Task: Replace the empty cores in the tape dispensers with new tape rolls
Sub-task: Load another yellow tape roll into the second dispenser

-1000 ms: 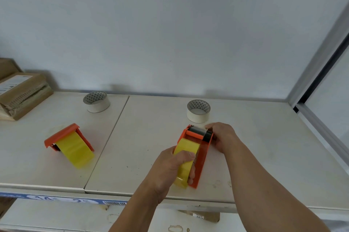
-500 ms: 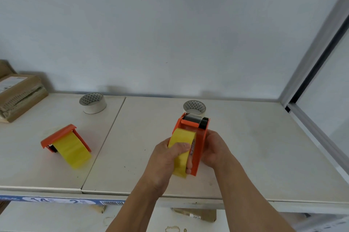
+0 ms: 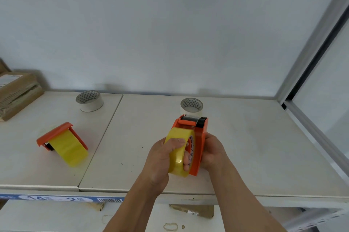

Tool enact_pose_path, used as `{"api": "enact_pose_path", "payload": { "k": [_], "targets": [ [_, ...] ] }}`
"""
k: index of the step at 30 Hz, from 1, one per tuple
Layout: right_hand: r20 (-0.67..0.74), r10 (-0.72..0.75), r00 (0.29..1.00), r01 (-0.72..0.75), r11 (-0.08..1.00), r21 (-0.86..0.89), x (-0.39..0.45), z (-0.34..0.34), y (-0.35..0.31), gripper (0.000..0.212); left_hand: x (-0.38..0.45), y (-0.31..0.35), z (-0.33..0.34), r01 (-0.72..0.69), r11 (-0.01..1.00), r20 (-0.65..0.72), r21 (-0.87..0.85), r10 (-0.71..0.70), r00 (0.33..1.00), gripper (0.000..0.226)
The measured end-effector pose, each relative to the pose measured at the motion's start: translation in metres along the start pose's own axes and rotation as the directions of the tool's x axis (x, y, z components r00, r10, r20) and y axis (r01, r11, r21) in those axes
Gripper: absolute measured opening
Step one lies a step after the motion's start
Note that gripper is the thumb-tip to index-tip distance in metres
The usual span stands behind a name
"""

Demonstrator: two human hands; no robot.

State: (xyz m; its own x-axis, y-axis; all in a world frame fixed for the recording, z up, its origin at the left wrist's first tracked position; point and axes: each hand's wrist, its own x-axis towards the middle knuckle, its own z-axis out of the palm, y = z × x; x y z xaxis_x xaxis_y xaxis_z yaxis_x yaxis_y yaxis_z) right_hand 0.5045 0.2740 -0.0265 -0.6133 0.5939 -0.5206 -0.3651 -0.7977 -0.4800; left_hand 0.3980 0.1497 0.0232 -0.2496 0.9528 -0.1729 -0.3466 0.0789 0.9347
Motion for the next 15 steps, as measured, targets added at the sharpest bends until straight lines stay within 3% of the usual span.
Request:
{"api": "enact_pose_path", "payload": {
  "k": [3,9,15],
  "targets": [
    [-0.003,-0.047,0.999,0.047,0.999,0.017,0.0044,0.0007,0.0,0.039,0.0008,0.0008,-0.0017,-0.007,1.0,0.001,0.006,0.007,1.0,0.034],
    [0.15,-0.126,0.981,0.124,0.992,0.021,-0.0017,0.0063,0.0033,0.037,0.0018,0.0039,0.0007,-0.038,0.999,0.026,-0.023,0.039,0.999,0.031],
    [0.234,-0.202,0.951,0.202,0.979,0.027,-0.0023,0.0054,0.0087,0.069,0.0029,0.0081,0.0034,-0.046,0.995,0.036,-0.09,0.049,0.998,0.026]
  ]
}}
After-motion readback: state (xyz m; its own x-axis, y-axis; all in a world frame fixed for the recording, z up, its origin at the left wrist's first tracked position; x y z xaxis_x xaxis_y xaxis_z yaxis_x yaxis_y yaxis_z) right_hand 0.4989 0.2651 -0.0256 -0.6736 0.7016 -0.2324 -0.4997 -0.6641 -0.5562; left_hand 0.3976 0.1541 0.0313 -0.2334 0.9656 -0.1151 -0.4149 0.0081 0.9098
